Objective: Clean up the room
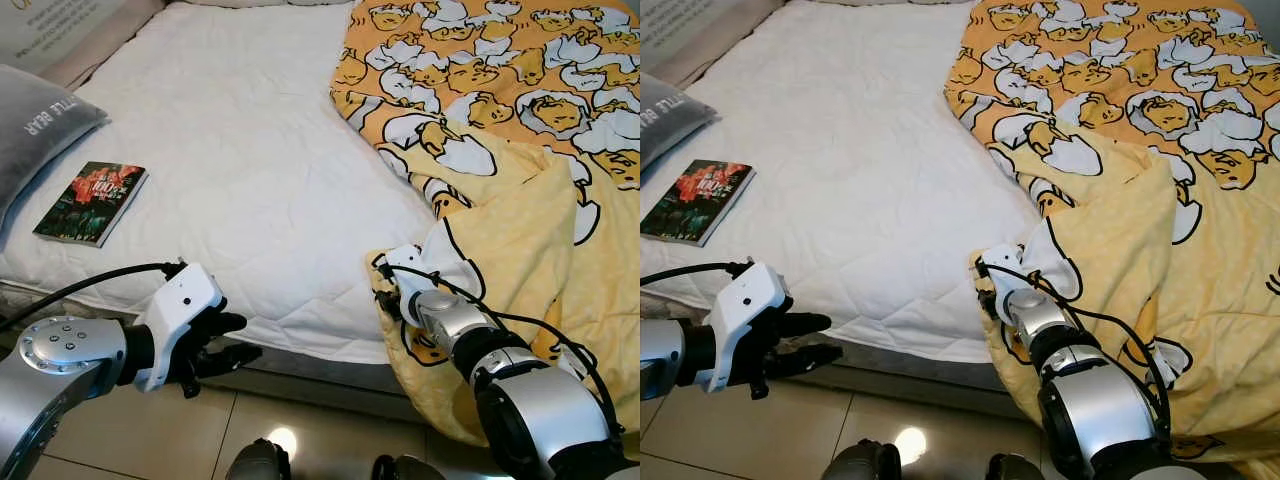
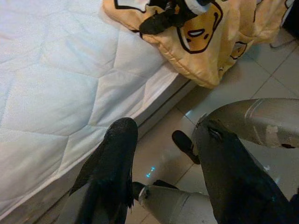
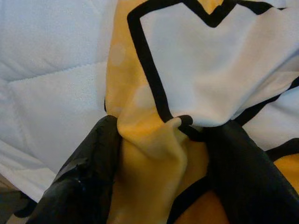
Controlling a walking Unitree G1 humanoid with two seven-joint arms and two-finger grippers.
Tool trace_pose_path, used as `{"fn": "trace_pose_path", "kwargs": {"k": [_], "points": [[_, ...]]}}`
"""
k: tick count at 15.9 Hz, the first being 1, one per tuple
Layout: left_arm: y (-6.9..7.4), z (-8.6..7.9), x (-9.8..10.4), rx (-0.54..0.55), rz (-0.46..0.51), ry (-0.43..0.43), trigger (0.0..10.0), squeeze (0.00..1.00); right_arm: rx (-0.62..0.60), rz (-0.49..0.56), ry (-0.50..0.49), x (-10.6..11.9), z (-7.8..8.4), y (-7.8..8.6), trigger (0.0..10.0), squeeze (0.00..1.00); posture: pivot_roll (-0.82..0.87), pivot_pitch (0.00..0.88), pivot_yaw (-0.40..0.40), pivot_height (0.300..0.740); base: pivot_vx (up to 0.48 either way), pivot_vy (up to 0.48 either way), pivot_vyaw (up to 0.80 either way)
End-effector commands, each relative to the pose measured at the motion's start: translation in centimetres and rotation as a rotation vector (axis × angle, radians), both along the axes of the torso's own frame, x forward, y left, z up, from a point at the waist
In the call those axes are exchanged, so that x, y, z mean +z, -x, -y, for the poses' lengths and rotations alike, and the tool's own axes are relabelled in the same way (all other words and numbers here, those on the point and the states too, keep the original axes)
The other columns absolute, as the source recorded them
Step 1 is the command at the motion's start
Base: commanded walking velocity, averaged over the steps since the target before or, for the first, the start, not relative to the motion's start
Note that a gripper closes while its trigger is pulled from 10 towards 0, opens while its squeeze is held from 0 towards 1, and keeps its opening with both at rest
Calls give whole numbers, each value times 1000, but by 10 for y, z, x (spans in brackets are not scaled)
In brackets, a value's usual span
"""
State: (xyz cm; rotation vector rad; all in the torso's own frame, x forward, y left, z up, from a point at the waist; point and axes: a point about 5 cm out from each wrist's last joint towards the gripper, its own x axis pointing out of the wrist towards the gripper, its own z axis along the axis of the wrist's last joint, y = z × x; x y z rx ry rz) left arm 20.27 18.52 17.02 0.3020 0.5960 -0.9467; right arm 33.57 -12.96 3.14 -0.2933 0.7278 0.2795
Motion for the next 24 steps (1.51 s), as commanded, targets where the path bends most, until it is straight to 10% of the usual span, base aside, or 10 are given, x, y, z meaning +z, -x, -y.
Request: {"fn": "trace_pose_path", "kwargs": {"k": [1, 17, 20, 24], "points": [[2, 0, 4, -11, 8, -13, 10000, 0, -7, -42, -6, -11, 0, 9, 0, 0, 297, 156, 46, 740, 0, 0, 0], [-5, 0, 3, 24, 14, 11, 10000, 0, 63, -45, -173, -10, -14, 11, 0, 0, 260, 97, 36, 740, 0, 0, 0], [1, 3, 1, 36, 12, 23, 10000, 0, 474, -101, -558, -9, -70, 36, 0, 0, 254, 82, 28, 740, 0, 0, 0], [8, 8, -3, 31, -11, 43, 10000, 0, 979, -306, -653, -29, -86, 97, 0, 0, 244, 64, 30, 740, 0, 0, 0]]}}
